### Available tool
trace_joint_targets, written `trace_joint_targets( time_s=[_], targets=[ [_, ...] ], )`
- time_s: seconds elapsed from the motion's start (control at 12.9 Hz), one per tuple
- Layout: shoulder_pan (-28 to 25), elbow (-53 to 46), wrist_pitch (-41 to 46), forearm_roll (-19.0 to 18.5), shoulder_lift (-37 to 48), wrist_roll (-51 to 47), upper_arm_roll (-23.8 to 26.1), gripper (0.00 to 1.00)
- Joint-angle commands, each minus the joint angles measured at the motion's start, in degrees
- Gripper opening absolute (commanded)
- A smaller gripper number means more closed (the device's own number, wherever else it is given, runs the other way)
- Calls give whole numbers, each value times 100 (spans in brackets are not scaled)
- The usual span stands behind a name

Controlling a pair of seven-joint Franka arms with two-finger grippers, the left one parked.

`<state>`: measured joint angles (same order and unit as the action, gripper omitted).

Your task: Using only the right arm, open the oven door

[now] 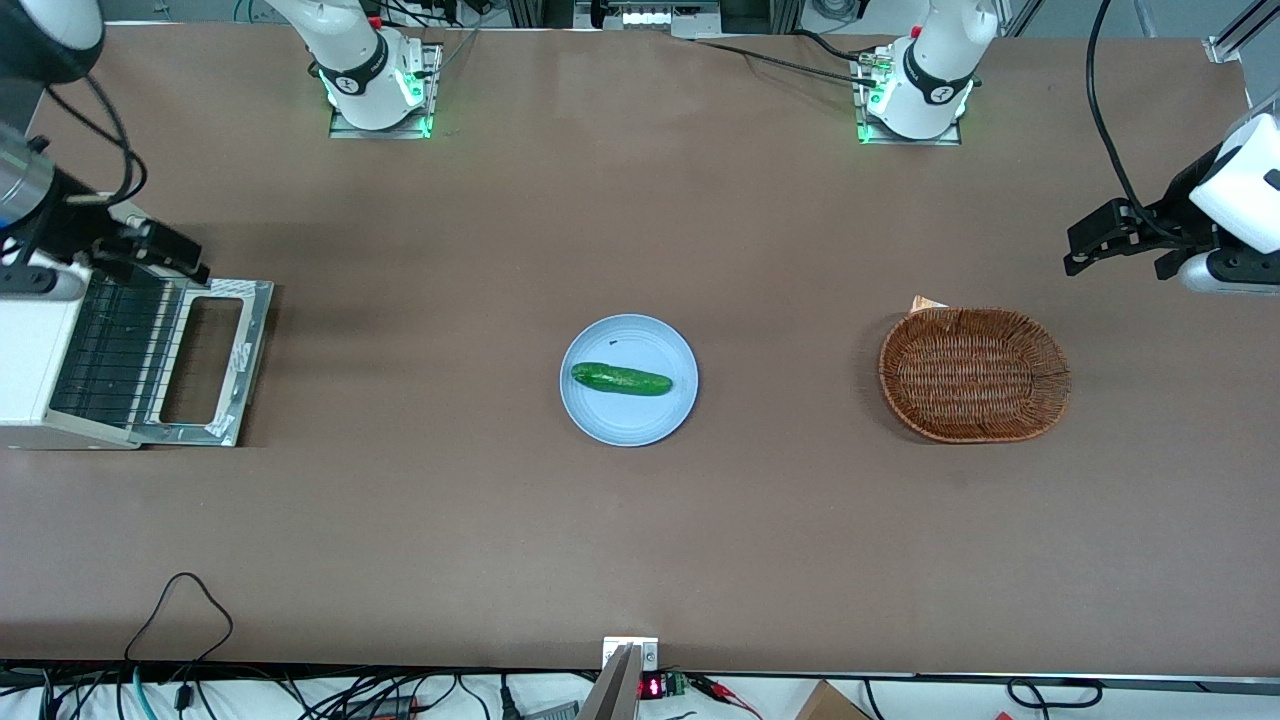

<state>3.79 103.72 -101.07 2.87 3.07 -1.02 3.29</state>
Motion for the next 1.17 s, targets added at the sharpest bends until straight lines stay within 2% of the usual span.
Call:
trace_joint_targets(
  time_s=[0.0,0.16,0.39,0.7,1.09],
  targets=[
    [-62,114,173,-102,256,41,22,99],
    [-71,-237,534,-172,212,50,22,99],
    [-106,-475,615,-112,107,58,40,99],
    [-686,-660,694,-138,-16,50,-408,99],
    [-651,-660,711,-103,-25,58,-452,99]
  ],
)
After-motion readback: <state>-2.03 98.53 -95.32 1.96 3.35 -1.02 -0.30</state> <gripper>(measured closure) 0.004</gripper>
